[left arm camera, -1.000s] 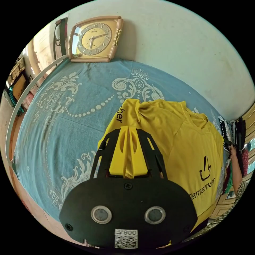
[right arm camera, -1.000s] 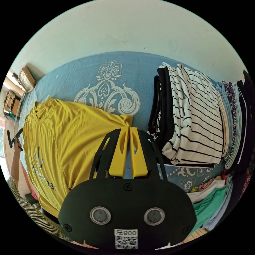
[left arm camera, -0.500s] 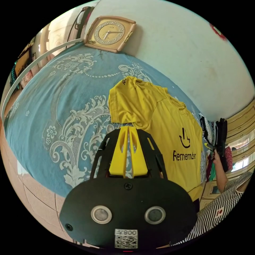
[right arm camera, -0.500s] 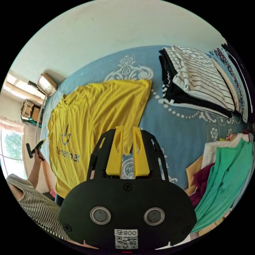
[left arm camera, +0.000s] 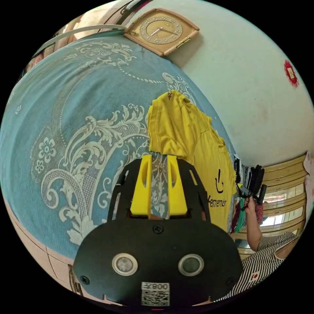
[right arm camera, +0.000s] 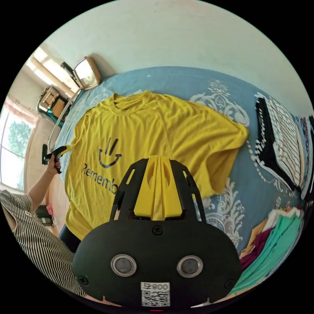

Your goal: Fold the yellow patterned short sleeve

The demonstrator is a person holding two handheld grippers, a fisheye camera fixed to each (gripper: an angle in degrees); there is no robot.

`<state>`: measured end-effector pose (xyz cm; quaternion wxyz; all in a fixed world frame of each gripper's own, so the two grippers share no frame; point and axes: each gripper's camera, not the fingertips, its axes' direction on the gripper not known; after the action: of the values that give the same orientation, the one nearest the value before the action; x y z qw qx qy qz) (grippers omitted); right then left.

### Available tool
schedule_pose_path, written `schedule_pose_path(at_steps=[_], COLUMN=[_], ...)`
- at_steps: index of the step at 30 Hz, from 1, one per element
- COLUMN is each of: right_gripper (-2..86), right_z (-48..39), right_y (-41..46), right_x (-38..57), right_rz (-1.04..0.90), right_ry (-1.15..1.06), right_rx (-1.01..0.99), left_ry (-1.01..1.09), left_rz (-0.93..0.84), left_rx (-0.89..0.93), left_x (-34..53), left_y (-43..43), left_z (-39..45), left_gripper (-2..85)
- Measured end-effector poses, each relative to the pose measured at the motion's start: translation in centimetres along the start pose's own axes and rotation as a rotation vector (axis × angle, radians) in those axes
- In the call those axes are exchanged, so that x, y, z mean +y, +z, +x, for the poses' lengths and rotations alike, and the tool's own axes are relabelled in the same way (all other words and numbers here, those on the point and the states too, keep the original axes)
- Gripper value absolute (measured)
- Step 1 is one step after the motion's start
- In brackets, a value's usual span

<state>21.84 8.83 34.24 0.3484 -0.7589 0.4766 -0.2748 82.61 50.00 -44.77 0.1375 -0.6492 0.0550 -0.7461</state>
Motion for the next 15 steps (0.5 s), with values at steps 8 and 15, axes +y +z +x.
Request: schedule_pose_path(at_steps=[8, 15], right_gripper=[3.7, 4.6], right_z=[-24.8, -44.5], right_y=[6.2, 10.3], right_x=[-11.7, -17.6], right_rz=[-0.040, -0.048], right_ry=[-0.435, -0.711], right_rx=[-0.265, -0.232], left_ry=[0.161, 0.614], left_rz=[0.166, -0.083], left_rx=[0.141, -0.108], left_x=[-2.0, 1.1], left_y=[-1.4, 3.7], left_z=[6.7, 19.7], left_gripper=[1.1, 0.8])
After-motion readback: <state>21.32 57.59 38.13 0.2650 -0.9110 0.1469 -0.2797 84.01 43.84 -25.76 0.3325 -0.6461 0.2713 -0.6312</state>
